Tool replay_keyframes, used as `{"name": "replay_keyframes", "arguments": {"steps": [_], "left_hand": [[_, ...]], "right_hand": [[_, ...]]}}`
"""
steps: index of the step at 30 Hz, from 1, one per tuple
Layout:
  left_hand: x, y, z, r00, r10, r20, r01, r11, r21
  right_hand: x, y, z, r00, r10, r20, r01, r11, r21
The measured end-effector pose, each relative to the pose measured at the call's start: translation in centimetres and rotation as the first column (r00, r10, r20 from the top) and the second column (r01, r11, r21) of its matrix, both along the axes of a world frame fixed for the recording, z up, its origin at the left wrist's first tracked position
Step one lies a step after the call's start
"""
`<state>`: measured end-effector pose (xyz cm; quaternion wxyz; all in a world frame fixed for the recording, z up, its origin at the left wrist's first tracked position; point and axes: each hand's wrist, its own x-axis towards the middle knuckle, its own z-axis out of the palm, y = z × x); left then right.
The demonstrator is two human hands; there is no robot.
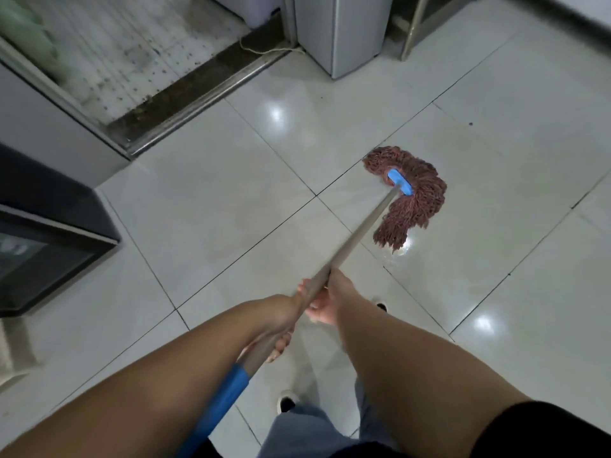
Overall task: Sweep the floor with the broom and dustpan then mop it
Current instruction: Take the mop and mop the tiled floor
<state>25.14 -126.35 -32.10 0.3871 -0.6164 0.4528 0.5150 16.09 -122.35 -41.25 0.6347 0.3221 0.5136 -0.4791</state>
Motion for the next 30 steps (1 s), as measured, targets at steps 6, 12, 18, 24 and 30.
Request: {"name": "replay_keyframes", "arguments": {"steps": [6, 12, 18, 24, 30], "left_hand": [[-14.8, -3.4, -0.1, 0.996, 0.011, -0.084, -0.012, 1.0, -0.007], [-25.4, -4.8, -1.4, 0.986, 0.07, -0.152, -0.081, 0.995, -0.064], [-23.5, -4.7, -2.5, 0.981, 0.056, -0.185, -0.08, 0.989, -0.127], [-11.8, -4.8, -3.3, 0.996, 0.058, -0.063, -0.065, 0.992, -0.108], [6.7, -6.3, -2.4, 0.99, -0.046, -0.131, 0.035, 0.996, -0.083]], "right_hand": [[-14.6, -3.6, 0.7, 0.997, -0.011, -0.083, 0.011, 1.0, 0.002], [-24.1, -5.1, 1.4, 0.981, -0.089, -0.173, 0.086, 0.996, -0.025], [-23.5, -5.2, 1.2, 0.984, -0.117, -0.138, 0.115, 0.993, -0.02], [-13.6, -5.7, 0.6, 0.985, -0.048, -0.166, 0.058, 0.997, 0.054], [2.7, -7.2, -0.3, 0.986, -0.102, -0.133, 0.111, 0.992, 0.063]]}}
